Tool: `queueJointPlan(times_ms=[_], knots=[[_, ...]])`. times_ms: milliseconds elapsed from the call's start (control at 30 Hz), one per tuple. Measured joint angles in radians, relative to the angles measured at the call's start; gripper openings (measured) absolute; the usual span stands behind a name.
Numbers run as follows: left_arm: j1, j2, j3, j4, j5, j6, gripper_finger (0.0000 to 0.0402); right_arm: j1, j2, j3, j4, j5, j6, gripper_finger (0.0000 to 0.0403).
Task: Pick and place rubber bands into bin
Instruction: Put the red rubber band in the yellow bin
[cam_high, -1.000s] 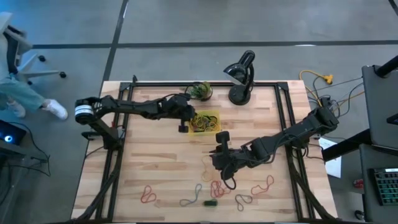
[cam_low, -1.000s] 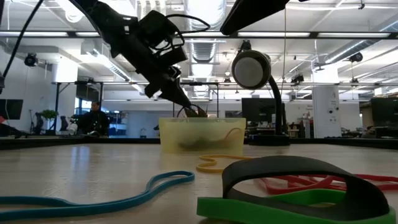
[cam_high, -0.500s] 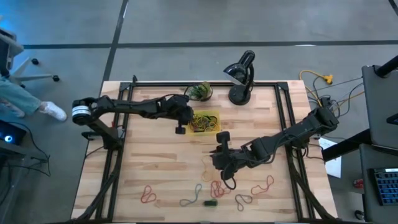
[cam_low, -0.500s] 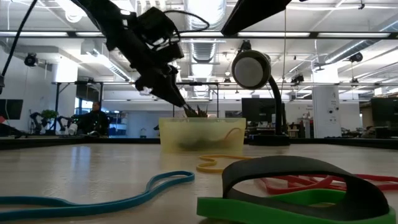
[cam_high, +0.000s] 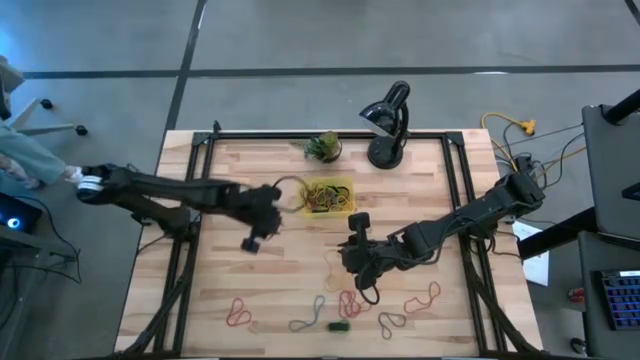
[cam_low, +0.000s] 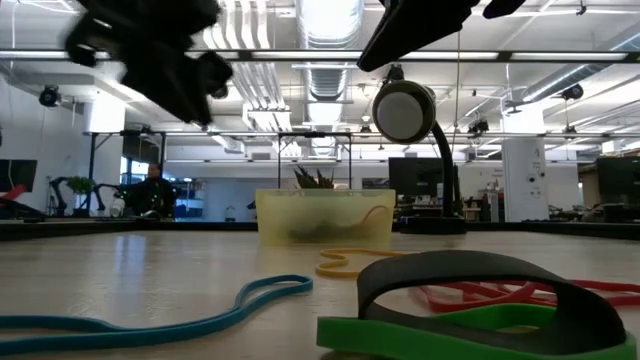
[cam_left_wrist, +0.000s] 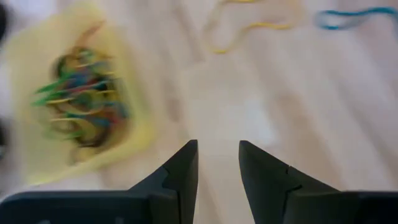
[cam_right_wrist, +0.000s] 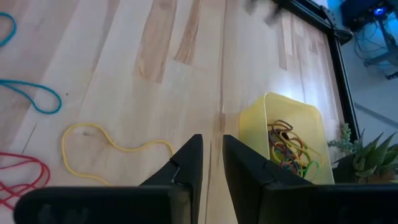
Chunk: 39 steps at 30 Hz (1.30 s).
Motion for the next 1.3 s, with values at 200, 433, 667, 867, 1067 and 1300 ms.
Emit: queueJointPlan(times_ms=[200,433,667,867,1067,1300], knots=[[-0.177,-0.076,-0.048,-0.027,0.001,-0.141,0.01,0.0,0.0,-0.001,0.003,0.0,0.001,0.0057],[-0.32,-0.081,-0.106,-0.024,-0.011,-0.265,0.01,0.0,0.0,-0.028,0.007,-0.068,0.099,0.0057],[-0.385,-0.033,-0.162,0.076,-0.013,-0.286,0.01,0.012,0.0,-0.133,0.07,-0.379,0.285,0.0057],[-0.395,0.032,-0.17,0.127,-0.014,-0.282,0.01,0.045,0.01,-0.238,0.108,-0.385,0.44,0.0057],[-0.395,0.078,-0.17,0.133,-0.014,-0.285,0.01,0.049,0.009,-0.345,0.345,-0.389,0.444,0.0074],[-0.395,0.084,-0.17,0.154,-0.014,-0.285,0.01,0.06,0.077,-0.396,0.484,-0.424,0.489,0.0117]])
